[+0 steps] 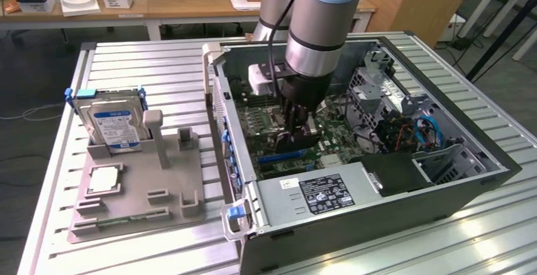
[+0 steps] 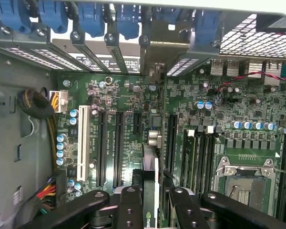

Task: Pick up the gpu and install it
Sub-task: 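Insert the gpu into the slot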

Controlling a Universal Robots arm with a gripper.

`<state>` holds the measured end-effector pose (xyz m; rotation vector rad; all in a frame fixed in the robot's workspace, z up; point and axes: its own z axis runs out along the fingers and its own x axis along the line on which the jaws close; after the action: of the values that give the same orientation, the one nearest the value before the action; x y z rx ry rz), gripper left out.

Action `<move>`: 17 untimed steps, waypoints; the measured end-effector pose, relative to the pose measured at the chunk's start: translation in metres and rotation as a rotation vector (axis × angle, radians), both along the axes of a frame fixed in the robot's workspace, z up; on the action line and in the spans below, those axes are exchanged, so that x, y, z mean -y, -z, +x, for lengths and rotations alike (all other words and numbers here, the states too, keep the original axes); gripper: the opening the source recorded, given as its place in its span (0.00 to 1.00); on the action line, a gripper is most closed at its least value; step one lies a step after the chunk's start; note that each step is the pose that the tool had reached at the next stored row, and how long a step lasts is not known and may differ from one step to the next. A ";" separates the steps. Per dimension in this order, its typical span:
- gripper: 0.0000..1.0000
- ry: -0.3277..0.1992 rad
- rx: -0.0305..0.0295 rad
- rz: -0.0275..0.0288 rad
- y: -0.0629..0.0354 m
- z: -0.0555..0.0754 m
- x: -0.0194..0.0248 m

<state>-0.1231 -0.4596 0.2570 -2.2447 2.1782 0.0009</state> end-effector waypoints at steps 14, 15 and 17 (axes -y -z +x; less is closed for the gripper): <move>0.26 0.000 -0.0001 0.0000 0.0079 0.000 0.0000; 0.26 0.000 -0.0001 0.0000 0.0079 0.000 0.0000; 0.26 0.000 0.0000 0.0002 0.0080 -0.001 -0.0001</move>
<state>-0.1238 -0.4595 0.2489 -2.2443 2.1784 0.0011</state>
